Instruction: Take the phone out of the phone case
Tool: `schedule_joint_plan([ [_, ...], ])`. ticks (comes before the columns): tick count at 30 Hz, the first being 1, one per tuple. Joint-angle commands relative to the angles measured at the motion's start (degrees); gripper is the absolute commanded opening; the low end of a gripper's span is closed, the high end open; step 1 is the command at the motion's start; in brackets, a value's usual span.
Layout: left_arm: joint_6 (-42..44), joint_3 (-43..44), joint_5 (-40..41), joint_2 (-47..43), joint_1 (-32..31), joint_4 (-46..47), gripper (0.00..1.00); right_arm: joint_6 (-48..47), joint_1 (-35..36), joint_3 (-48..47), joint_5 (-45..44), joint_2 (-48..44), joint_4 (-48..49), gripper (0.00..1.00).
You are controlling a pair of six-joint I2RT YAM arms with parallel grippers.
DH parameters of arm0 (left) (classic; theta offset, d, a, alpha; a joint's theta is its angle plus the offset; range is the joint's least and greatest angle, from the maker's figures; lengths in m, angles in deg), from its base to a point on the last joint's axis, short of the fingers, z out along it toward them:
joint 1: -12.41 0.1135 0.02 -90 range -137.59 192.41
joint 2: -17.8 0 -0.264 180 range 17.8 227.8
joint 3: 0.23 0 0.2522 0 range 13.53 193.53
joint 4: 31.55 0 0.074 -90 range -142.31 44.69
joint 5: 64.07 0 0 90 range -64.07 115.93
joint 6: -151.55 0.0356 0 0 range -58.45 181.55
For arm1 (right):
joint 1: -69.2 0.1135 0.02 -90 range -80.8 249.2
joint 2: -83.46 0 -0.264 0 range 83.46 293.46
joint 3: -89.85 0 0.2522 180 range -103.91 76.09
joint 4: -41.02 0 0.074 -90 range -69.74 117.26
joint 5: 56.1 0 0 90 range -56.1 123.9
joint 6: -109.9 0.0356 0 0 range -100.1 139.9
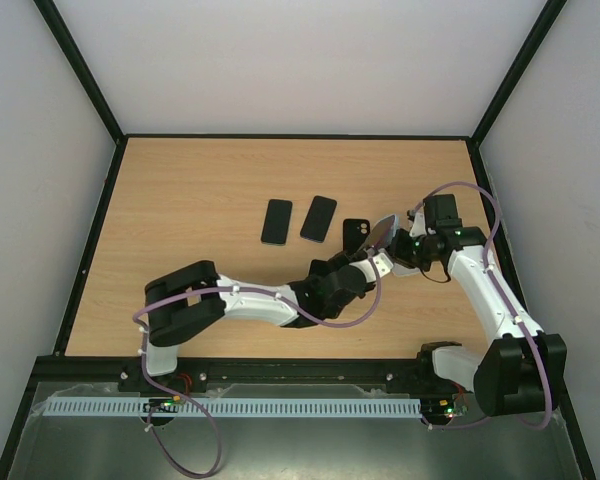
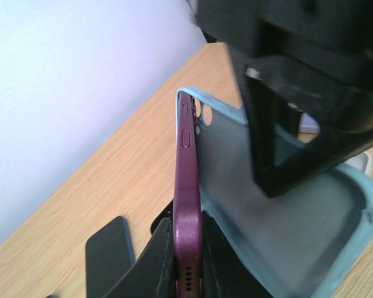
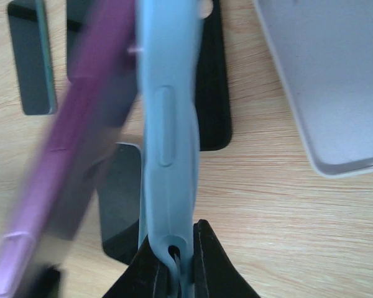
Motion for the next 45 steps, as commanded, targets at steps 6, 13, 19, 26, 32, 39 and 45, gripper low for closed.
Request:
schedule_joint_plan([
  [6, -4.98, -2.93, 3.44, -13.8, -1.44, -2.4, 0.03, 1.12, -1.0, -3.88, -11.65, 0.54, 1.53, 0.02],
  [13, -10.04, -7.42, 6.17, -26.01, -1.73, -23.97, 0.03, -8.53, -3.73, -5.2, -9.33, -0.56, 11.51, 0.02],
  [19, -17.76, -12.3, 11.82, -34.72, -2.65, -45.43, 0.03, -16.09, -4.62, 2.02, -2.45, -7.37, 22.41, 0.02],
  [26, -22.19, -14.78, 14.28, -36.51, -2.97, -59.92, 0.04, -16.08, -4.66, 9.02, -0.87, -15.1, 27.87, 0.02],
  [32, -19.57, -15.44, 15.6, -29.79, -2.97, -63.08, 0.04, -16.3, -4.66, 9.98, -0.16, -13.67, 28.26, 0.02],
  [39, -15.98, -16.08, 14.83, -23.52, -1.42, -60.65, 0.05, -16.2, -4.66, 10.23, 0.45, -13.14, 28.38, 0.02],
  [45, -13.07, -16.45, 10.94, -19.47, 0.98, -57.83, 0.08, -16.09, -4.66, 10.3, 0.19, -13.14, 28.48, 0.02],
])
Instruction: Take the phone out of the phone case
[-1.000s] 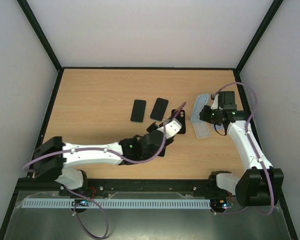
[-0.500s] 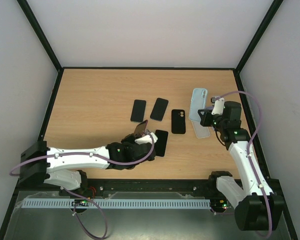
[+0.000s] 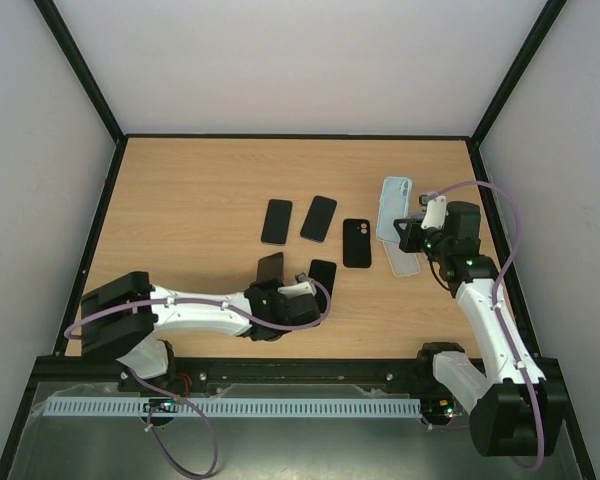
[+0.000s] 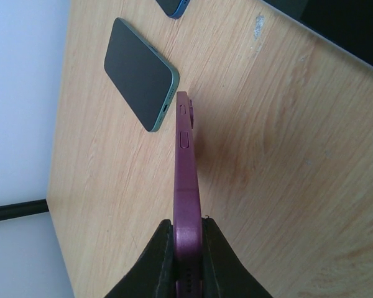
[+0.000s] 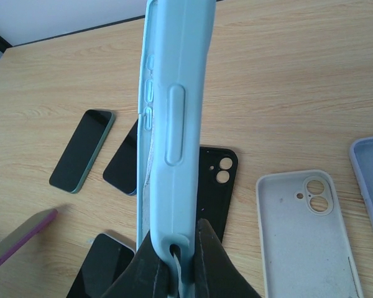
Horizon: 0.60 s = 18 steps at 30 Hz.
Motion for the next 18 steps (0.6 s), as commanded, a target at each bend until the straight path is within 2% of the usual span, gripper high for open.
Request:
schedule_joint_plan([
  [1, 3.24, -0.35, -2.02, 2.55, 1.91, 2.61, 0.08, -0.54, -0.12, 0.58, 0.14, -0.26, 2.62, 0.02],
  [6, 4.3, -0.06, -3.93, 6.34, 4.23, 3.22, 0.11, -0.46, -0.12, 0.3, 0.44, 0.54, 2.39, 0.02],
  [18, 6.15, 0.56, -11.7, 8.86, 8.43, 5.63, 0.19, -0.47, -0.12, 0.02, 0.93, -0.08, 1.92, 0.02],
])
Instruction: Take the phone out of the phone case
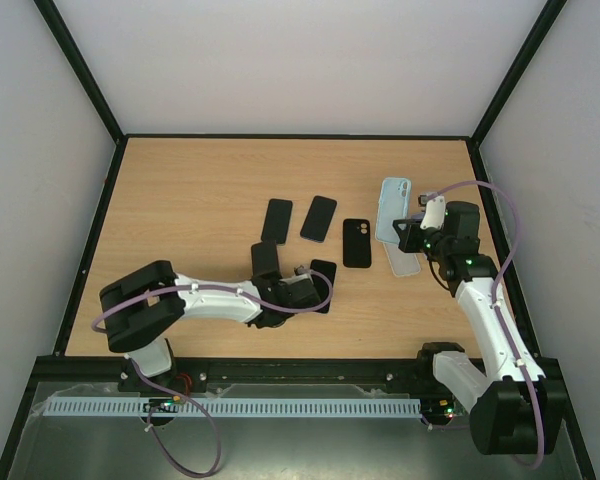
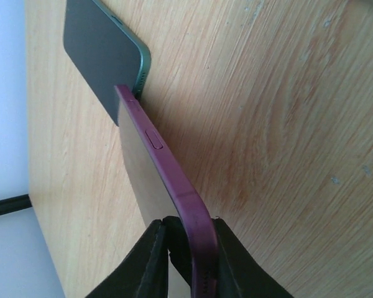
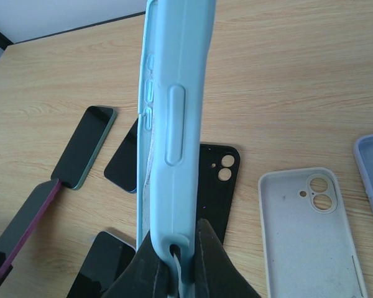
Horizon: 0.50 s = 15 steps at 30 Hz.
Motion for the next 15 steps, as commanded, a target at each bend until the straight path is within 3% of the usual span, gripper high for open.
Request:
schedule_joint_plan([
  [1, 0.4, 0.38, -8.22, 1.78, 1.75, -0.22, 0.21, -0.45, -0.12, -0.05, 0.47, -0.75, 1.94, 0.02],
  [11, -1.0, 0.51, -13.27, 1.35, 3.2, -1.12, 0.49, -4.37, -0.12, -1.66, -5.64, 0.95, 0.51, 0.02],
  [15, -3.18, 0.89, -15.83, -2.4, 3.57, -2.25, 0.62, -14.5, -0.12, -6.91, -5.97, 4.41, -5.91, 0.02],
])
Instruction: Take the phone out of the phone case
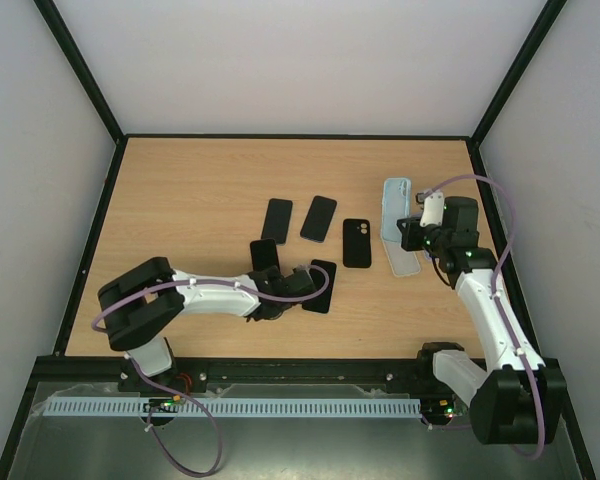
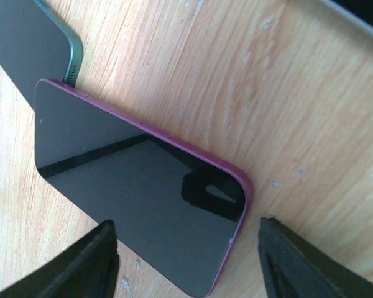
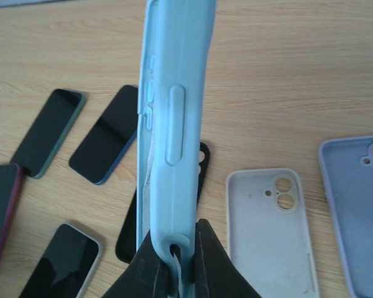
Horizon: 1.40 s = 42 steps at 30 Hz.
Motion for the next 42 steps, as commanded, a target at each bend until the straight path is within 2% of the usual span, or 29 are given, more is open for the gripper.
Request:
schedule_joint_plan([
  [1, -2.98, 0.76, -6.2, -4.49, 0.65, -2.94, 0.64, -11.67, -0.16, -6.88, -3.31, 4.08, -6.32, 0.02],
  [4, -4.65, 2.81, -9.1, -9.29, 0.62, -4.96, 0.72, -16.92, -0.12, -9.86, -3.6, 8.3, -12.52, 0.02],
  [8, -6.93, 9.3, -10.68, -15.76, 1.34, -7.4, 0.75, -19.41, 0.08, -12.21, -1.51, 16.11, -18.36, 0.02],
  [10, -8.03, 12.01, -10.81, -18.21, 2.16, -6.54, 0.78, -19.47, 0.39, -12.96, -1.49, 20.3, -19.74, 0.02],
  [12, -9.07, 12.86, -10.77, -20.75, 4.23, -3.64, 0.84, -19.12, 0.58, -13.4, -1.91, 23.73, -20.2, 0.02],
  [16, -11.33, 9.59, -13.17, -25.93, 12.06, 5.1, 0.9, -16.68, 0.91, -13.69, -2.42, 28.43, -18.8, 0.02],
  [18, -12.74, 6.56, -16.95, -28.23, 17.1, 9.08, 0.9, -15.47, 1.04, -14.09, -2.6, 30.36, -18.3, 0.02],
  [22, -16.28, 2.57, -26.34, -31.71, 27.38, 12.26, 0.9, -12.81, 1.14, -15.67, -3.26, 34.01, -18.31, 0.02],
  [24, -16.04, 1.82, -28.41, -33.01, 29.99, 12.65, 0.9, -10.84, 1.09, -16.12, -6.53, 35.14, -17.4, 0.02],
  [30, -14.99, 1.17, -26.97, -35.48, 30.41, 12.51, 0.9, -9.36, 0.39, -16.46, -16.94, 37.15, -15.19, 0.02],
  [42, -14.26, 0.67, -27.11, -36.89, 30.39, 12.9, 0.9, -9.25, -2.64, -19.15, -20.2, 34.81, -14.6, 0.02],
])
